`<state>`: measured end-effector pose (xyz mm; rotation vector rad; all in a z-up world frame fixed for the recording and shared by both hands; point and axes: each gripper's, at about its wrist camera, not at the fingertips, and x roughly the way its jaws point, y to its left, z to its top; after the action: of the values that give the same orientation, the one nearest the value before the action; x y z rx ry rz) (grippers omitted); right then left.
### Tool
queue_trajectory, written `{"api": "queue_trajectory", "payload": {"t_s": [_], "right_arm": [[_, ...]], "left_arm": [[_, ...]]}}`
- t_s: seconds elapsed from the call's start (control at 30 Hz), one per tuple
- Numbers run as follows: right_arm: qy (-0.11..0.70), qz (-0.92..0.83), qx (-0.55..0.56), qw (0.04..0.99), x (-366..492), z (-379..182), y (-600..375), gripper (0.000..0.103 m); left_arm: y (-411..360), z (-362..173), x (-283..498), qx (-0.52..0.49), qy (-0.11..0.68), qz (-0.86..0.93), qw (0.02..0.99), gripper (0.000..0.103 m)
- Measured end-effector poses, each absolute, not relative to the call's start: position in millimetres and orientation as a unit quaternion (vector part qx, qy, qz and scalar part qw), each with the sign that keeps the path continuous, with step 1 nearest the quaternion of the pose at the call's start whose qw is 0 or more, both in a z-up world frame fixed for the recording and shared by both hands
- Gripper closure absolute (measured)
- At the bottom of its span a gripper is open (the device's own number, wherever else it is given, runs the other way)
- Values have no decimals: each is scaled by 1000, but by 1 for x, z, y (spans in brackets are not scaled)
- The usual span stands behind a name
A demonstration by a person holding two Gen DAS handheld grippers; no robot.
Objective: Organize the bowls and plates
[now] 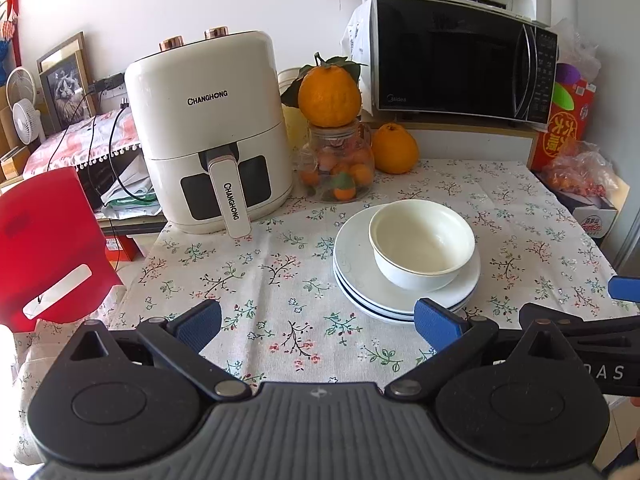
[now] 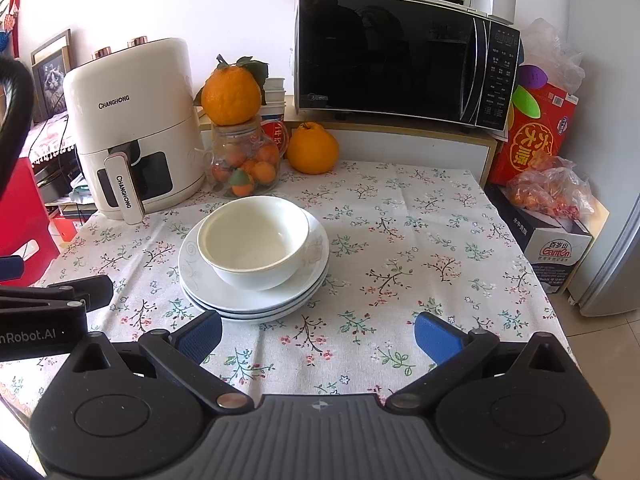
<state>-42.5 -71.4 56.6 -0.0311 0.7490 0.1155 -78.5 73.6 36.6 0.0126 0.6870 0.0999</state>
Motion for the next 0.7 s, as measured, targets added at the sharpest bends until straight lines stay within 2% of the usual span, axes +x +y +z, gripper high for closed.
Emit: {"api": "queue_trajectory", "payload": {"t_s": [0.7], "right_arm": [[369, 49, -13, 928, -42, 56, -76, 4]], "left_arm": [[71, 38, -77, 1, 339, 36, 940, 0]]}}
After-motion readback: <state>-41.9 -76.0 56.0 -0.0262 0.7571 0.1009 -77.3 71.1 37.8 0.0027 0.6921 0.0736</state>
